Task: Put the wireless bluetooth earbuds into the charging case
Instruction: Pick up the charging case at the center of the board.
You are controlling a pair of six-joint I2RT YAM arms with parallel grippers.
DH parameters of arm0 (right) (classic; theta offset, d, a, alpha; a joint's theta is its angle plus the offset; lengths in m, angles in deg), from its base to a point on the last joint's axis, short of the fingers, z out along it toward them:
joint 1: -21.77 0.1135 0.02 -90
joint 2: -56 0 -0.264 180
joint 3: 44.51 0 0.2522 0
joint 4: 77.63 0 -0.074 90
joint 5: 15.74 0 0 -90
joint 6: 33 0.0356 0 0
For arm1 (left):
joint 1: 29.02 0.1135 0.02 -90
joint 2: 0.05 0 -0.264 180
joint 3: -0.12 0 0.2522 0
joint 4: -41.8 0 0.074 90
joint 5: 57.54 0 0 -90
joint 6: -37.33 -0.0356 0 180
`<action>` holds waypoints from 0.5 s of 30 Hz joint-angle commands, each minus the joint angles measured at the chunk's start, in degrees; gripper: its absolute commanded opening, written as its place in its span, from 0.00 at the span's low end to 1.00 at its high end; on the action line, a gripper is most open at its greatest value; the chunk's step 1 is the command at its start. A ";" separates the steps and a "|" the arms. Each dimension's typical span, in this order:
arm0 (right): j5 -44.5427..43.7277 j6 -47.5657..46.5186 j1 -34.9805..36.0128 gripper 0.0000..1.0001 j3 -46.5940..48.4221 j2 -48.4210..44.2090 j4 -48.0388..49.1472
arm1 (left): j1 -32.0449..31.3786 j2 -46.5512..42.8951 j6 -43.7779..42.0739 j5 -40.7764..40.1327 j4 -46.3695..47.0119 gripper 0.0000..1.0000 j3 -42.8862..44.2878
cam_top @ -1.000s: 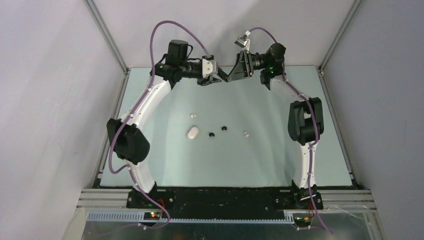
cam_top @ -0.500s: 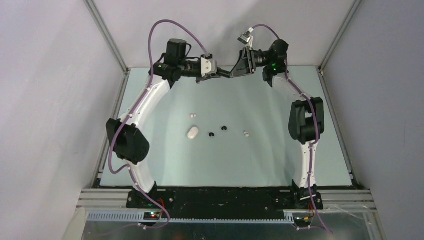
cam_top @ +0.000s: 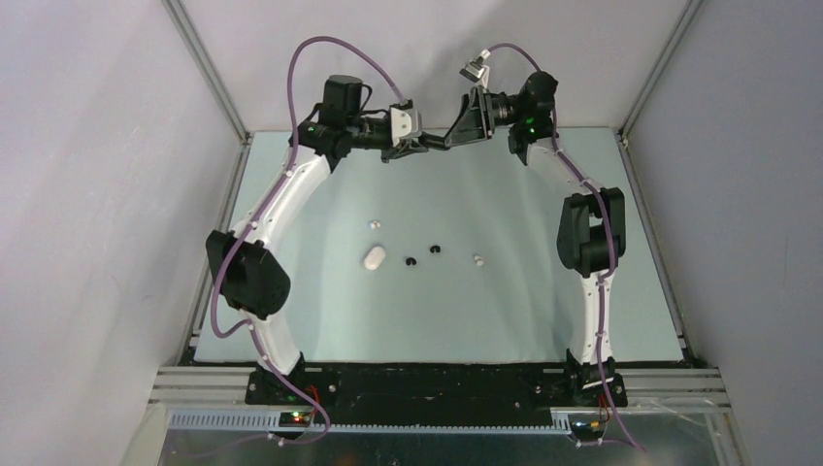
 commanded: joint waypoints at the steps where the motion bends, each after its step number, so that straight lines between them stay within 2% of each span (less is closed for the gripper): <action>1: 4.57 -2.70 -1.37 0.61 4.70 0.81 -1.75 | 0.25 -1.21 6.45 3.23 0.05 0.00 2.22; 3: 2.50 -7.37 -2.17 0.64 8.10 1.45 -9.00 | 1.26 -1.09 9.31 3.16 0.07 0.00 2.27; 6: -3.13 -20.38 -3.27 0.71 15.09 2.62 -29.86 | 2.49 -1.15 14.71 2.91 0.06 0.00 2.38; 7: -4.30 -22.19 -3.34 0.74 18.22 3.01 -32.66 | 2.67 -1.19 16.90 2.48 0.09 0.00 2.33; 10: -12.40 -32.20 -3.78 0.97 22.30 2.55 -45.09 | 3.30 -1.32 21.07 1.71 0.06 0.00 2.13; 13: -21.26 -43.75 -4.24 0.99 25.05 -0.46 -55.38 | 3.66 -1.07 25.94 0.79 0.05 0.00 2.02; 15: -35.34 -57.24 -4.03 0.99 24.81 -4.09 -60.66 | 4.00 -0.75 28.11 0.25 0.06 0.00 1.96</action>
